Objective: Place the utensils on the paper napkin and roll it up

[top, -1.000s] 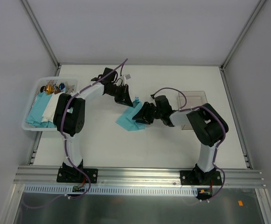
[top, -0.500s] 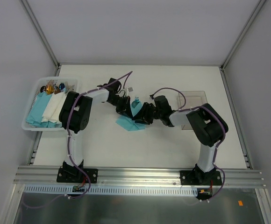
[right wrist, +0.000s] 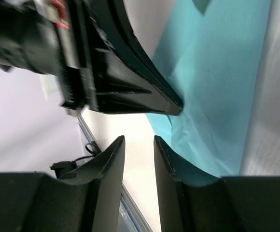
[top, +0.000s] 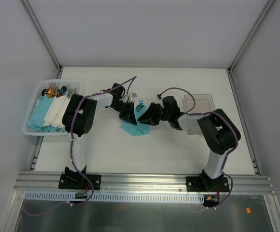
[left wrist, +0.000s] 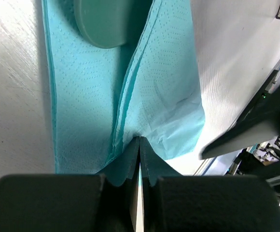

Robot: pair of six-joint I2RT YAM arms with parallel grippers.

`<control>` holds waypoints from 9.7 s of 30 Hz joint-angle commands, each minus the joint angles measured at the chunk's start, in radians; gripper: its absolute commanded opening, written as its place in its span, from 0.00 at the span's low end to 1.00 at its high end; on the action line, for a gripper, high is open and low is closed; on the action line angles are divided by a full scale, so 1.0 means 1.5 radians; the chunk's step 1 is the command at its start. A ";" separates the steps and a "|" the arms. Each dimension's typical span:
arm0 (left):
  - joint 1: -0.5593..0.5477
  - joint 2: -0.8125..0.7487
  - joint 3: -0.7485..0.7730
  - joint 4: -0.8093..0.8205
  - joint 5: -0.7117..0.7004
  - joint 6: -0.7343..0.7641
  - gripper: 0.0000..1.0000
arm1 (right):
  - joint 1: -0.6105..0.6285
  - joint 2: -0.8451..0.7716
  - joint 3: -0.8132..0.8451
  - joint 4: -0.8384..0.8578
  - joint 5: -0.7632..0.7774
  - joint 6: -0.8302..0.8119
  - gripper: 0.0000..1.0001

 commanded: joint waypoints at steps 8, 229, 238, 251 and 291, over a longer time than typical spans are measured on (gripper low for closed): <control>0.004 0.006 -0.020 -0.023 -0.078 0.048 0.00 | -0.082 -0.035 0.027 -0.043 0.068 -0.005 0.27; 0.133 -0.171 -0.155 -0.026 -0.080 0.058 0.44 | 0.091 0.047 0.068 -0.292 0.172 -0.175 0.04; 0.140 -0.089 -0.170 -0.022 -0.035 0.039 0.47 | 0.092 0.050 0.075 -0.310 0.162 -0.176 0.04; 0.124 -0.032 -0.178 0.062 0.083 -0.020 0.51 | 0.091 0.082 0.099 -0.328 0.148 -0.186 0.03; 0.050 -0.074 -0.190 0.155 0.057 -0.128 0.00 | 0.091 0.027 0.117 -0.360 0.147 -0.215 0.09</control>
